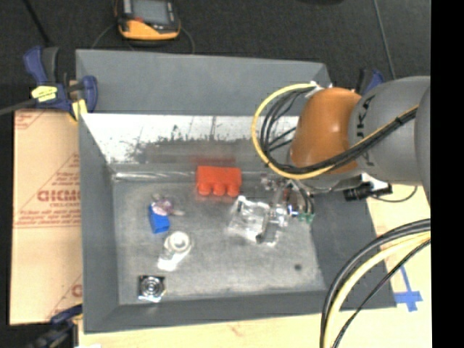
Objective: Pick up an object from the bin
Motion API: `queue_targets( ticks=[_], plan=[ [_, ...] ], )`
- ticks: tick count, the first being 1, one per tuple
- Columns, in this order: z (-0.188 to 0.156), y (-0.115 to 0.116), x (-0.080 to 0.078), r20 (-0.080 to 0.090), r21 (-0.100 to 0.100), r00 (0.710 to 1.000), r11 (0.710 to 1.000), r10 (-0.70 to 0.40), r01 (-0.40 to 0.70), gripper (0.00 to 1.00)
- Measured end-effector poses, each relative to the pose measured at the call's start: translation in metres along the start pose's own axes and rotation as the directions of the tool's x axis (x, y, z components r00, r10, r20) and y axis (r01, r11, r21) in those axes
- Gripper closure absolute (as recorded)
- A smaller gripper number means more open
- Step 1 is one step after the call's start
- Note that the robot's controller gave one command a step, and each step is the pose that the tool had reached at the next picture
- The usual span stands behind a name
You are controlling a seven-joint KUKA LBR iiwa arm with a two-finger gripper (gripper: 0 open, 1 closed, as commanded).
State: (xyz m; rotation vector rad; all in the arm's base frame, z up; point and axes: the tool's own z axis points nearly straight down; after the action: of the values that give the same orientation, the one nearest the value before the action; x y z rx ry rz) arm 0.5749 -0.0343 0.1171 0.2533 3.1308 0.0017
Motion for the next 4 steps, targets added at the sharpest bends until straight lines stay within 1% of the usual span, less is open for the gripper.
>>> queue_targets(
  ticks=[1, 2, 3, 4],
  plan=[
    [0.001, -0.003, 0.005, 0.000, 0.001, 1.000, 1.000, 0.002, -0.002, 0.00],
    [0.048, -0.008, 0.008, -0.001, 0.000, 0.993, 0.993, 0.118, -0.118, 0.00],
    [0.048, -0.009, 0.007, 0.002, 0.001, 0.993, 0.993, 0.116, -0.116, 0.00],
    [0.046, -0.009, 0.006, 0.006, 0.000, 0.993, 0.993, 0.114, -0.114, 1.00]
  ],
)
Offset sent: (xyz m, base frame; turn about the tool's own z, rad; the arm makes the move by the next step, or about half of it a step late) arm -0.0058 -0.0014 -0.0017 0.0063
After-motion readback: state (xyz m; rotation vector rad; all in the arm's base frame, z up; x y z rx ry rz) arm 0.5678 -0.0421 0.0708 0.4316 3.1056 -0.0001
